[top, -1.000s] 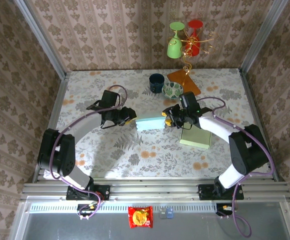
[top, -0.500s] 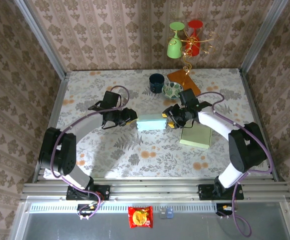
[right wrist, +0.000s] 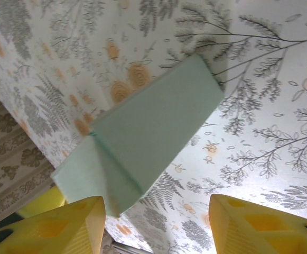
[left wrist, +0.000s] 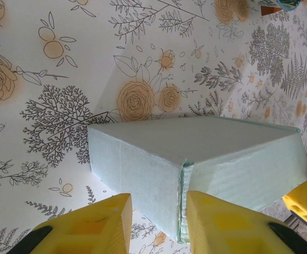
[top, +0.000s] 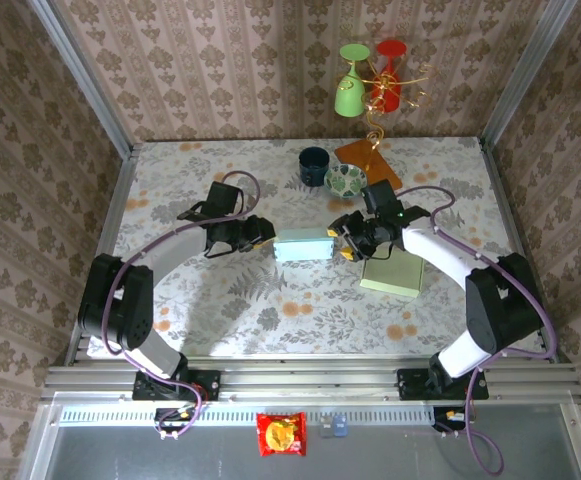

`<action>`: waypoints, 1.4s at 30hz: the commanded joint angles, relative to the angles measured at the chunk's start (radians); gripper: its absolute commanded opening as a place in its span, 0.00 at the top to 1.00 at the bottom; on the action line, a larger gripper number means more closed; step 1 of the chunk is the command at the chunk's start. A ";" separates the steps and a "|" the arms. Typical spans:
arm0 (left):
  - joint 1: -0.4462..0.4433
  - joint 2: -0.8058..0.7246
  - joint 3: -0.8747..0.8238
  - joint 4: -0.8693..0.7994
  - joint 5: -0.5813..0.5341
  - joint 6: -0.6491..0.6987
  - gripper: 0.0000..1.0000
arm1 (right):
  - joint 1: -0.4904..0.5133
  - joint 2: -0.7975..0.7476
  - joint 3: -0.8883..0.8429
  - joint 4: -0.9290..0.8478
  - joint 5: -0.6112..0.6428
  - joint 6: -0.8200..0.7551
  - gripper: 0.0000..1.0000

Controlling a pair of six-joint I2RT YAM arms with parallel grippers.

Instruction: Fold the paper box

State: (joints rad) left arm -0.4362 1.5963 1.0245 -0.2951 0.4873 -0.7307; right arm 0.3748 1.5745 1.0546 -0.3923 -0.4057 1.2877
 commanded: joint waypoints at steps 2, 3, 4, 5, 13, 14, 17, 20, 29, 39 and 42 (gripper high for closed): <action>-0.011 0.057 -0.013 -0.106 -0.049 0.031 0.68 | -0.010 0.026 -0.007 -0.011 -0.009 0.012 0.48; -0.011 0.056 -0.013 -0.106 -0.049 0.031 0.68 | -0.010 0.028 -0.015 -0.017 -0.005 0.013 0.49; -0.011 0.057 -0.013 -0.106 -0.048 0.031 0.68 | -0.011 0.028 -0.024 -0.021 -0.002 0.016 0.50; -0.011 0.058 -0.012 -0.104 -0.048 0.031 0.68 | -0.011 0.030 -0.032 -0.024 0.001 0.019 0.51; -0.011 0.067 -0.002 -0.100 -0.045 0.034 0.68 | -0.023 0.079 -0.058 -0.099 0.023 -0.008 0.55; -0.010 0.068 -0.001 -0.100 -0.046 0.035 0.68 | -0.024 0.082 -0.063 -0.104 0.027 -0.010 0.55; -0.011 0.066 -0.001 -0.102 -0.046 0.041 0.68 | -0.028 0.080 -0.074 -0.111 0.040 -0.008 0.55; -0.013 0.062 -0.005 -0.106 -0.046 0.052 0.68 | -0.028 0.073 -0.061 -0.122 0.046 -0.013 0.55; -0.052 0.029 -0.022 -0.107 -0.102 0.123 0.72 | -0.026 0.031 -0.006 -0.052 -0.014 -0.073 0.51; -0.130 -0.153 -0.190 0.010 -0.223 0.158 0.72 | -0.025 -0.175 -0.092 0.004 -0.050 -0.126 0.52; -0.156 -0.198 -0.261 0.068 -0.235 0.130 0.72 | -0.025 -0.243 -0.155 0.006 -0.041 -0.137 0.53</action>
State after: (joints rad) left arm -0.5762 1.4055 0.8349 -0.2165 0.3260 -0.6014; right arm 0.3511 1.3628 0.9497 -0.3721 -0.4419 1.1828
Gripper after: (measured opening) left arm 0.277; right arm 0.471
